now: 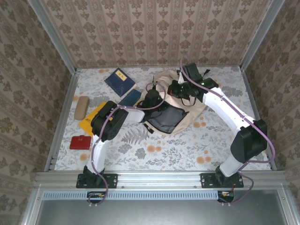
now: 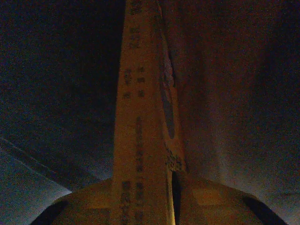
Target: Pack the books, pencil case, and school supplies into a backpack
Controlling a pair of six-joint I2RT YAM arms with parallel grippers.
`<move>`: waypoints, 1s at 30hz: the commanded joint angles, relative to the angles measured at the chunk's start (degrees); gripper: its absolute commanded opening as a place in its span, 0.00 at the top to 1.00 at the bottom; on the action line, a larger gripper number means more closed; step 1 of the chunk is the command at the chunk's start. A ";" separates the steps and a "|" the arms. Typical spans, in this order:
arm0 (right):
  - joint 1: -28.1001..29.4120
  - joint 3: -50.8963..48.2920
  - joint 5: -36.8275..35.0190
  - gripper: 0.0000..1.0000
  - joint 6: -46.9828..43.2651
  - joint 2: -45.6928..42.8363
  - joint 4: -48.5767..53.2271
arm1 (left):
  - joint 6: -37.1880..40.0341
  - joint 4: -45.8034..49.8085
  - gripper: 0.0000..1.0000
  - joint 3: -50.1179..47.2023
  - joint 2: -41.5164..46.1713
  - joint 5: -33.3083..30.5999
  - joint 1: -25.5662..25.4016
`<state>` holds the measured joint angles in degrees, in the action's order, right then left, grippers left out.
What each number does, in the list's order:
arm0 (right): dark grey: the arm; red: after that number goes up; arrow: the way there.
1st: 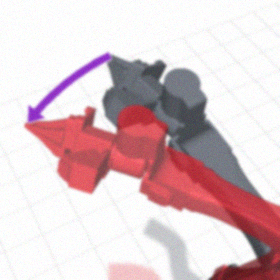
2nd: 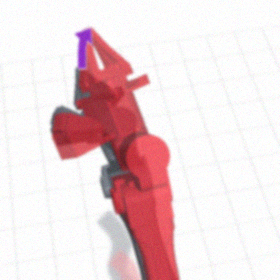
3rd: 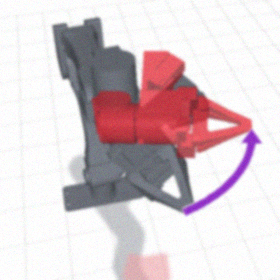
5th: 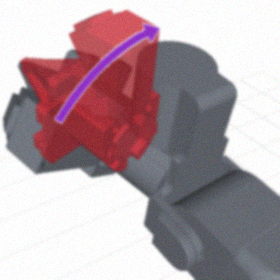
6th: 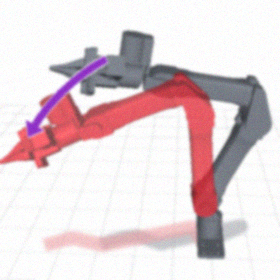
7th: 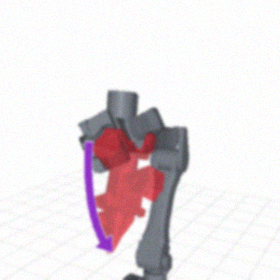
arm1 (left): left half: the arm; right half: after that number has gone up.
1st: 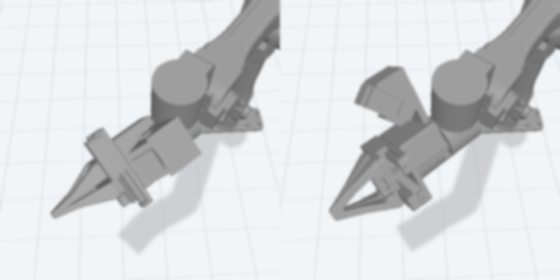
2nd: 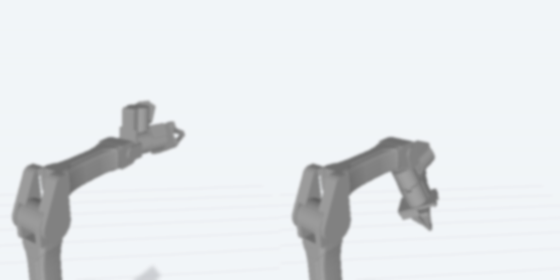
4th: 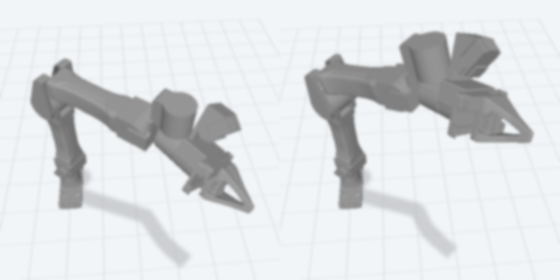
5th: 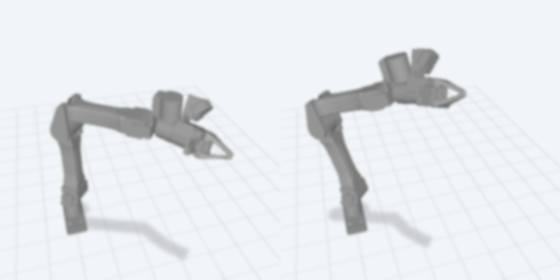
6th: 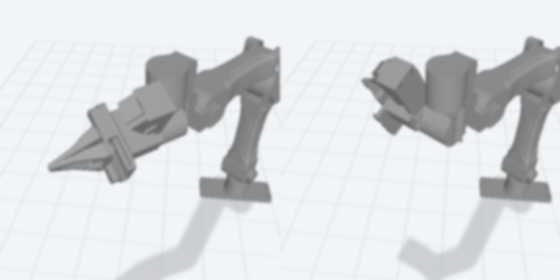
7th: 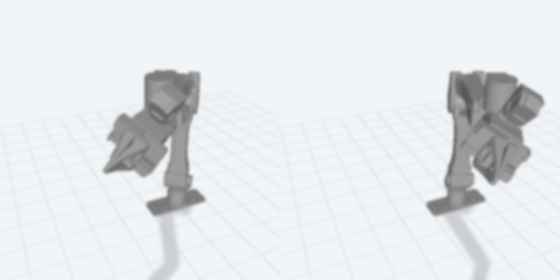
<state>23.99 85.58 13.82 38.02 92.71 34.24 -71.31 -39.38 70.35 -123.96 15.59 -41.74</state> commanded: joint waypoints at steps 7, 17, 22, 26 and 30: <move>-2.44 -2.77 -5.16 1.00 2.59 -2.36 -1.46 | -4.31 -0.52 0.38 -11.48 10.23 -1.09 1.95; -3.22 -3.93 -4.97 1.00 3.98 -1.87 -2.61 | -3.18 8.38 0.50 -15.92 15.87 -2.05 2.02; -3.20 -4.08 -4.17 1.00 4.08 -2.33 -2.58 | -5.05 9.39 0.63 -13.22 12.44 -2.53 0.90; -3.25 -4.28 -3.29 1.00 4.00 -2.53 -2.76 | -6.76 8.85 0.72 -10.71 9.15 -3.20 0.45; -3.25 -4.89 -2.85 1.00 4.06 -2.76 -3.03 | -6.97 9.32 0.80 -8.20 6.55 -3.63 0.46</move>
<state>21.15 81.41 10.55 40.99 92.12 32.67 -77.19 -30.81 59.57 -116.07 12.99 -40.97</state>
